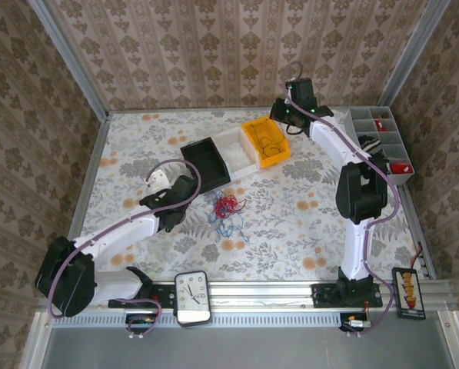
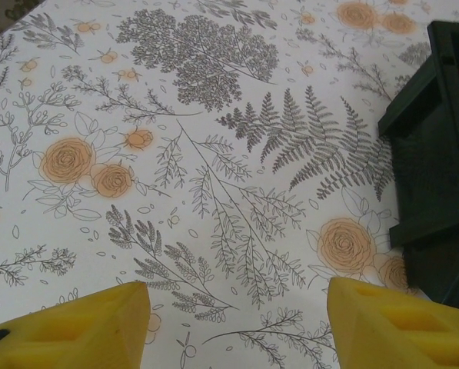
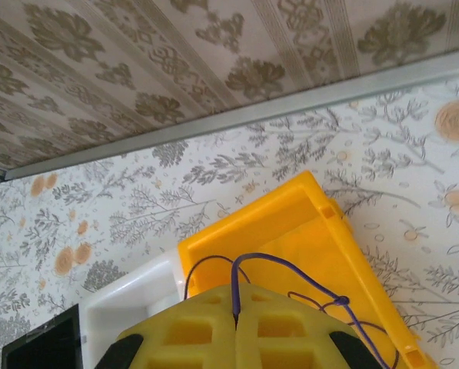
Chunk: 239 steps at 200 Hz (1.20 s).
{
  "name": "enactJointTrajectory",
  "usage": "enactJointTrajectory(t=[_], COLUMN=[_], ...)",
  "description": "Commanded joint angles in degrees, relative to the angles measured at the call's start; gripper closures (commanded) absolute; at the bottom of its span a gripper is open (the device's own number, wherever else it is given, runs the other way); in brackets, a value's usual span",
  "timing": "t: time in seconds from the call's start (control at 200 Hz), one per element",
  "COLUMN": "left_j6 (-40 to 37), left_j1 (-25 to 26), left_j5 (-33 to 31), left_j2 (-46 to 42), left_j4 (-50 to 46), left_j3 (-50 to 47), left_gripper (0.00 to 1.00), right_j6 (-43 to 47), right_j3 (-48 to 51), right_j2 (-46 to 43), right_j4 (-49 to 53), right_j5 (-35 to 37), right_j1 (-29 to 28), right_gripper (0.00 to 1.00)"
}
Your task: Untangle the cables
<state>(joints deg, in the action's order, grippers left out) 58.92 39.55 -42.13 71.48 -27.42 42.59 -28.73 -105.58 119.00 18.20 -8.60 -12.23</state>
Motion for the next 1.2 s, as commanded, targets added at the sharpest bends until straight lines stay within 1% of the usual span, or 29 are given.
enactJointTrajectory(t=[0.0, 0.145, 0.47, 0.58, 0.695, 0.795, 0.93, 1.01, 1.095, 1.19], left_j6=[-3.55, -3.98, -4.87, -6.48, -6.88, -7.30, -7.15, -6.97, -7.21, -7.37], left_j1=[-0.44, -1.00, -1.76, -1.76, -1.85, -2.09, -2.50, -2.79, -2.81, -2.81], left_j5=[1.61, 3.49, 5.08, 5.39, 5.34, 5.39, 5.11, 5.38, 5.89, 6.27], left_j2=[1.84, 3.88, 6.86, 8.58, 9.81, 10.38, 10.95, 11.52, 12.40, 13.67], left_j4=[0.65, 0.70, 1.70, 1.38, 0.54, 0.14, -0.51, -0.47, -0.44, -0.62], left_j3=[2.96, 3.88, 4.97, 6.67, 7.98, 8.63, 9.30, 9.75, 10.60, 11.50], left_gripper=[0.37, 0.37, 0.37, 0.37, 0.37, 0.37, 0.37, 0.37, 0.37, 0.37], right_j6=[-1.32, -1.92, -3.04, -3.43, -3.94, -3.97, -3.72, -3.55, -2.94, -2.97], right_j3=[-0.70, -0.64, 0.99, -0.31, -4.28, -8.12, -13.59, -15.95, -16.13, -14.18], right_j2=[2.38, 4.53, 7.52, 9.49, 13.06, 16.10, 19.38, 20.60, 20.53, 19.41], right_j4=[1.08, 2.40, 2.85, 2.81, 3.63, 4.79, 8.12, 10.10, 10.88, 10.98], right_j5=[-1.52, -1.94, -4.63, -5.01, -5.46, -4.23, 1.12, 2.96, 3.28, 3.70], right_j1=[-0.36, -0.77, -1.02, -1.00, -0.98, -1.08, -1.18, -1.24, -1.64, -2.17], right_gripper=[1.00, 1.00, 1.00, 1.00, 1.00, 1.00, 1.00, 1.00, 1.00, 0.98])
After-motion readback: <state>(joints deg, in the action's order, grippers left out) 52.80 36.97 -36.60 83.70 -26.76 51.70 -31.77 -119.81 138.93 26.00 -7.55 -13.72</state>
